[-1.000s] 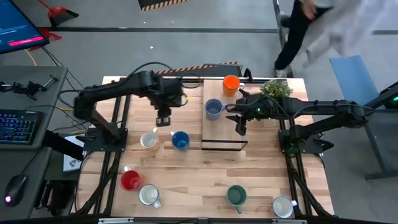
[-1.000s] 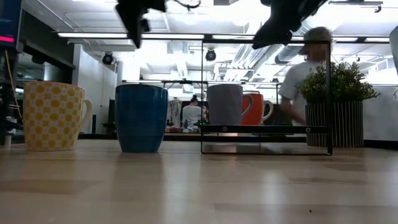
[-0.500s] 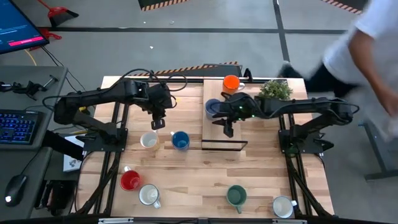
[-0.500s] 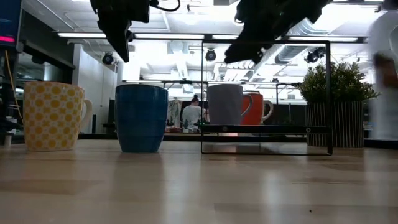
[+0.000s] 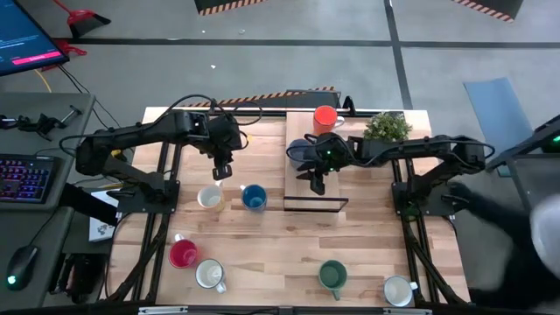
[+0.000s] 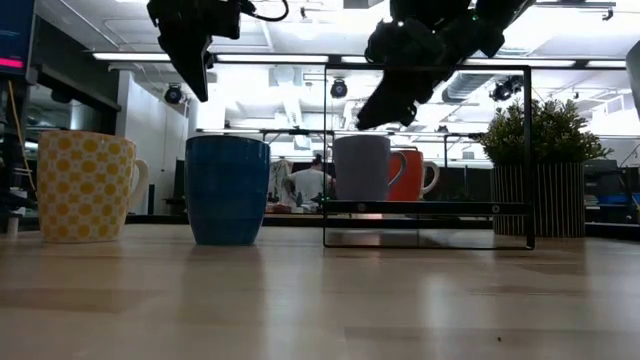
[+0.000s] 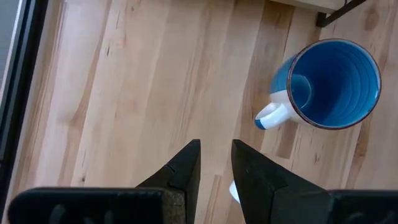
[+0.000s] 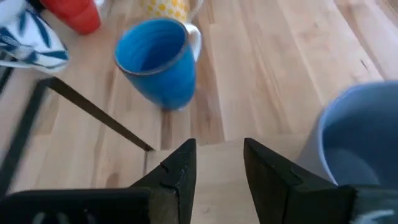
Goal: Place coffee mugs
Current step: Put the light blue mug on the shelf to the left side of the orange mug
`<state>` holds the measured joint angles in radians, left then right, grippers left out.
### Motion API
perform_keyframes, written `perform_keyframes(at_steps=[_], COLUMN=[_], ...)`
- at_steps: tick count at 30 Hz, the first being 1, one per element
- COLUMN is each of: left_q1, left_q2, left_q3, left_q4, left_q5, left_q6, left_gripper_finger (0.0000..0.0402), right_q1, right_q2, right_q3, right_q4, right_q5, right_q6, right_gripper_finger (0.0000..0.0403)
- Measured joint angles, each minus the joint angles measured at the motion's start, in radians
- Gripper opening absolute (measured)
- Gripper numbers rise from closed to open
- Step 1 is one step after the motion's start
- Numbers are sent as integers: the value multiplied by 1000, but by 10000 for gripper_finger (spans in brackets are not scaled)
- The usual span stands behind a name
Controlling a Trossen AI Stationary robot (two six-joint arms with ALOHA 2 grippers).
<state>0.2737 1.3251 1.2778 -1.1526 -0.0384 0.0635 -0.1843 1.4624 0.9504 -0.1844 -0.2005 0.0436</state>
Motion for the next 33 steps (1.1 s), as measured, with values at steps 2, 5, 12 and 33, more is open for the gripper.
perform_keyframes(at_steps=[2,5,12,33], left_q1=[2,2,2,2], left_q2=[0,0,0,0], left_q3=[0,0,0,0], left_q4=[0,0,0,0], left_q5=[0,0,0,0], left_q6=[-1,-1,-7,-10], left_gripper_finger=[81,81,81,81], right_q1=[-10,-26,-58,-176], right_q2=[0,0,0,0], right_q3=[0,0,0,0], right_q4=[-1,-9,-23,-51], right_q5=[9,10,10,26], right_q6=[-7,-16,-26,-97], right_gripper_finger=[114,114,114,114])
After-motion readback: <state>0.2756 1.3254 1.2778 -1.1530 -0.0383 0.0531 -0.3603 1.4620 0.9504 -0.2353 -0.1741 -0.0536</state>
